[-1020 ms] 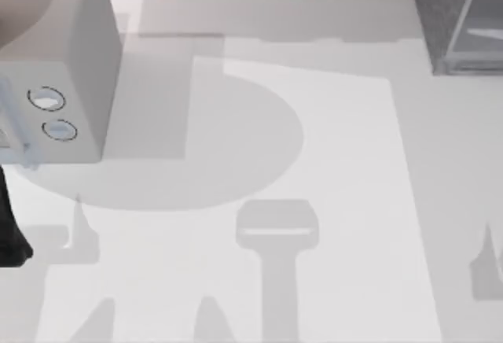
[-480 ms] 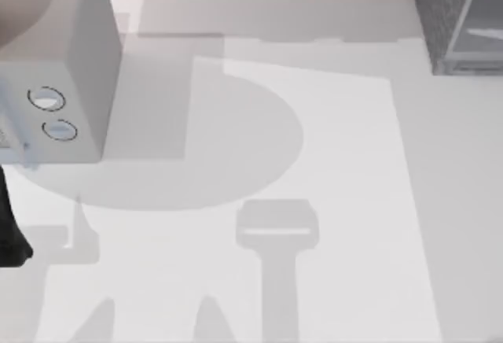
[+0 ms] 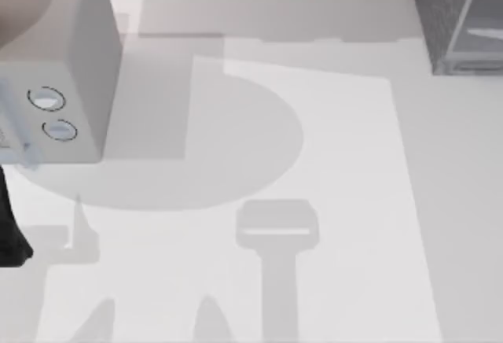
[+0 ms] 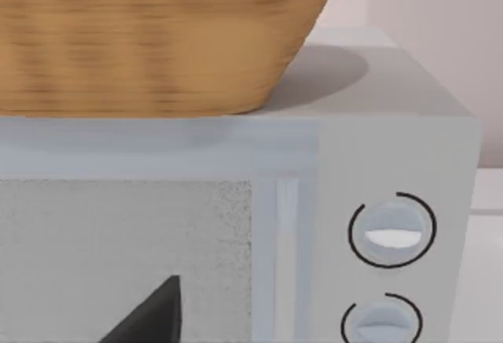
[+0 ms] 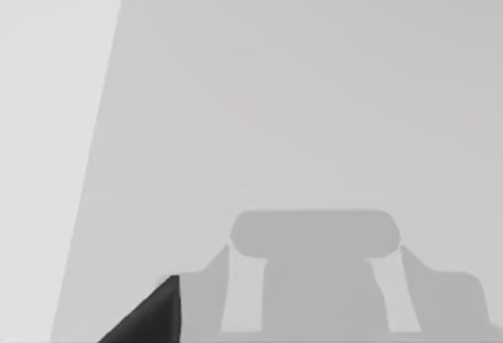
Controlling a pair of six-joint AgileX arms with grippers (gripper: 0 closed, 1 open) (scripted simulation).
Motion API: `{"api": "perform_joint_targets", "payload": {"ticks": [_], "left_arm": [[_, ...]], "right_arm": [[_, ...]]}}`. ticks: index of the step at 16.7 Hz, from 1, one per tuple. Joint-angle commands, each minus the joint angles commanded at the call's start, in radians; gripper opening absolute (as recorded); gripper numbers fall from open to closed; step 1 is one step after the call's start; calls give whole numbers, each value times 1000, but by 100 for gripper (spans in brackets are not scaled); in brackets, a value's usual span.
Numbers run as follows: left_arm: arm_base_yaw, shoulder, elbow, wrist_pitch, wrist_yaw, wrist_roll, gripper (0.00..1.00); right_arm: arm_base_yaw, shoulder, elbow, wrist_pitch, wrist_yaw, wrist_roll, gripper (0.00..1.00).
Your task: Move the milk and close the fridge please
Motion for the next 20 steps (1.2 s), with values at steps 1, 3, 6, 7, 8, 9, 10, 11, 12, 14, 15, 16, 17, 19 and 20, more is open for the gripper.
{"api": "perform_joint_targets", "payload": {"ticks": [1, 3, 6, 7, 8, 9, 10, 11, 12, 14, 15, 16, 17, 19, 20], "left_arm": [[0, 0, 0, 0, 0, 0, 100], [0, 0, 0, 0, 0, 0, 100], [0, 0, 0, 0, 0, 0, 100], [0, 0, 0, 0, 0, 0, 100], [0, 0, 0, 0, 0, 0, 100], [0, 0, 0, 0, 0, 0, 100], [0, 0, 0, 0, 0, 0, 100], [0, 0, 0, 0, 0, 0, 100], [0, 0, 0, 0, 0, 0, 100], [0, 0, 0, 0, 0, 0, 100], [0, 0, 0, 0, 0, 0, 100], [0, 0, 0, 0, 0, 0, 100], [0, 0, 0, 0, 0, 0, 100], [0, 0, 0, 0, 0, 0, 100], [0, 0, 0, 0, 0, 0, 100]], "right_arm": [[0, 0, 0, 0, 0, 0, 100], [-30, 31, 17, -8, -18, -31, 100], [-155, 157, 83, -36, -90, -157, 100], [-217, 220, 113, -46, -124, -221, 100], [-289, 294, 145, -57, -163, -294, 100], [-370, 378, 180, -67, -204, -379, 100], [-457, 471, 217, -75, -249, -473, 100], [-549, 573, 254, -81, -295, -576, 100], [-645, 682, 293, -86, -343, -685, 100], [-843, 913, 369, -89, -444, -913, 100], [-943, 1032, 405, -87, -494, -1029, 100], [-1041, 1150, 440, -84, -545, -1143, 100], [-1138, 1266, 473, -78, -594, -1255, 100], [-1323, 1486, 531, -62, -689, -1466, 100], [-1408, 1587, 557, -52, -733, -1562, 100]]}}
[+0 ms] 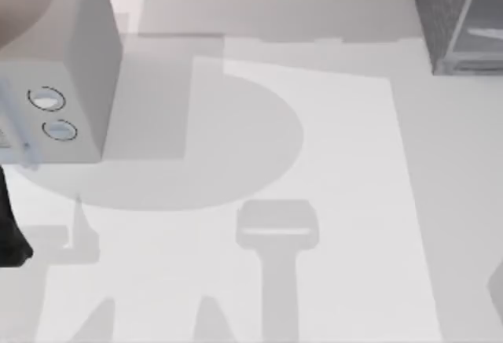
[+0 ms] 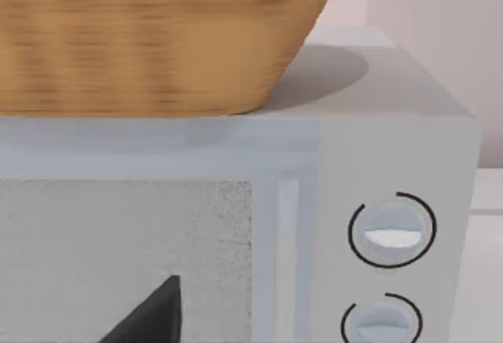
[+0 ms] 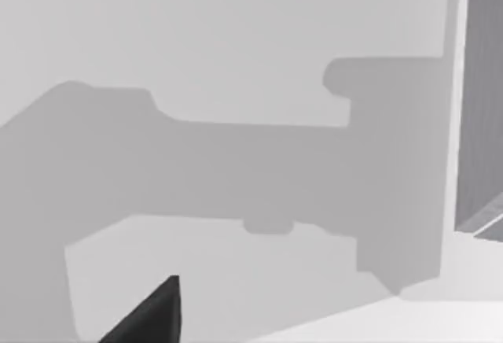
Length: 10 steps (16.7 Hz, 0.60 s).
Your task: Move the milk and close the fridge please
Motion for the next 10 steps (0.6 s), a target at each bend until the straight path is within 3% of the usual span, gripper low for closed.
{"api": "perform_joint_targets", "payload": {"ticks": [5, 10], "left_arm": [[0, 0, 0, 0, 0, 0, 100], [0, 0, 0, 0, 0, 0, 100]], "right_arm": [[-315, 355, 81, 53, -170, -340, 100], [-401, 447, 100, 73, -220, -427, 100]]}}
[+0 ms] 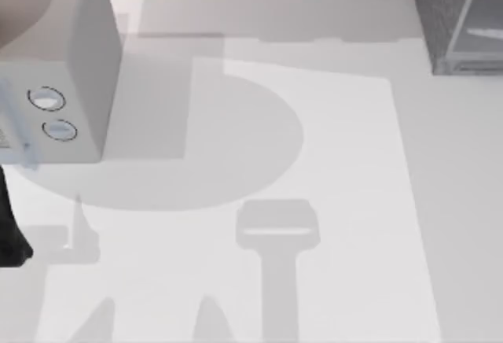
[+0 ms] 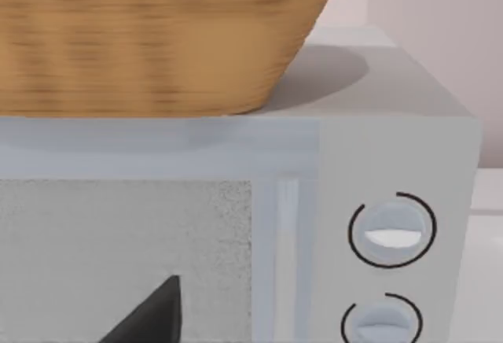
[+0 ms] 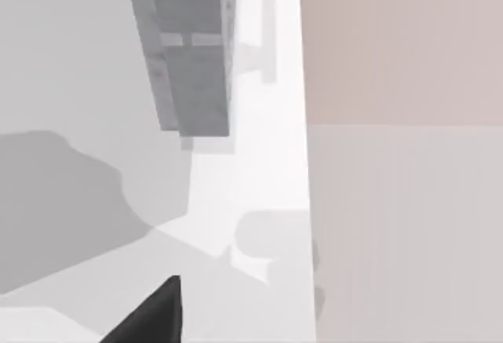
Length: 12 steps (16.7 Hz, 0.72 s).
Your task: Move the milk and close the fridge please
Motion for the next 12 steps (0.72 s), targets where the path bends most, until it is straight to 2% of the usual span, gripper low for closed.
{"api": "perform_joint_targets", "payload": {"ticks": [6, 9, 12], "left_arm": [[0, 0, 0, 0, 0, 0, 100], [0, 0, 0, 0, 0, 0, 100], [0, 0, 0, 0, 0, 0, 100]], "right_arm": [[33, 3, 0, 25, 6, 35, 100], [138, 14, 9, 125, 26, 161, 100], [290, 19, 23, 296, 60, 354, 100]]}}
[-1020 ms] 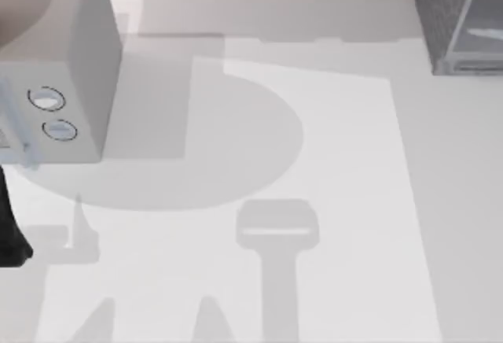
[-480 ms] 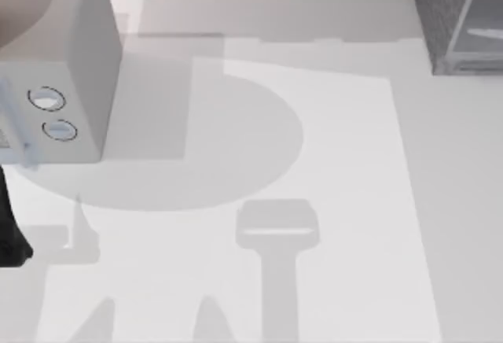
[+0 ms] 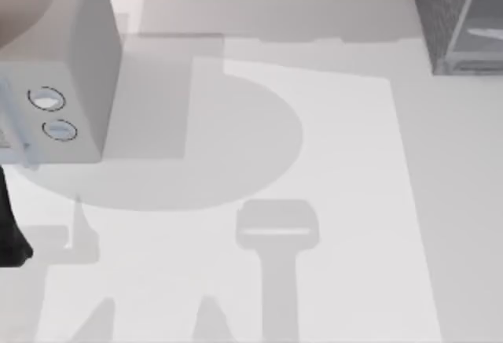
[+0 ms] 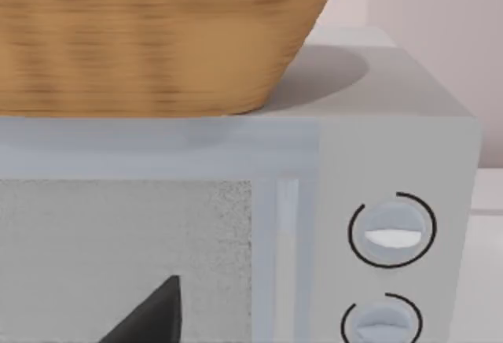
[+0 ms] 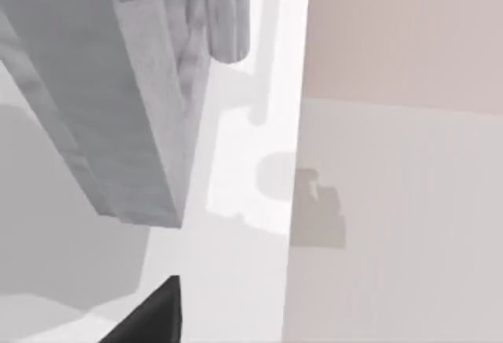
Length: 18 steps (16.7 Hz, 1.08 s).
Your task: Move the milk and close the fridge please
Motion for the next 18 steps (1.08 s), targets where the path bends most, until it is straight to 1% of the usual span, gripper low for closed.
{"api": "perform_joint_targets", "payload": {"ticks": [7, 11, 14, 16, 18], "left_arm": [[0, 0, 0, 0, 0, 0, 100], [0, 0, 0, 0, 0, 0, 100], [0, 0, 0, 0, 0, 0, 100], [0, 0, 0, 0, 0, 0, 100], [0, 0, 0, 0, 0, 0, 100]], "right_arm": [[359, -7, 14, 498, 94, 573, 100], [509, -5, -13, 732, 136, 869, 100], [573, 1, -41, 838, 154, 999, 100], [593, 3, -52, 868, 159, 1035, 100], [595, 3, -52, 870, 159, 1037, 100]]}}
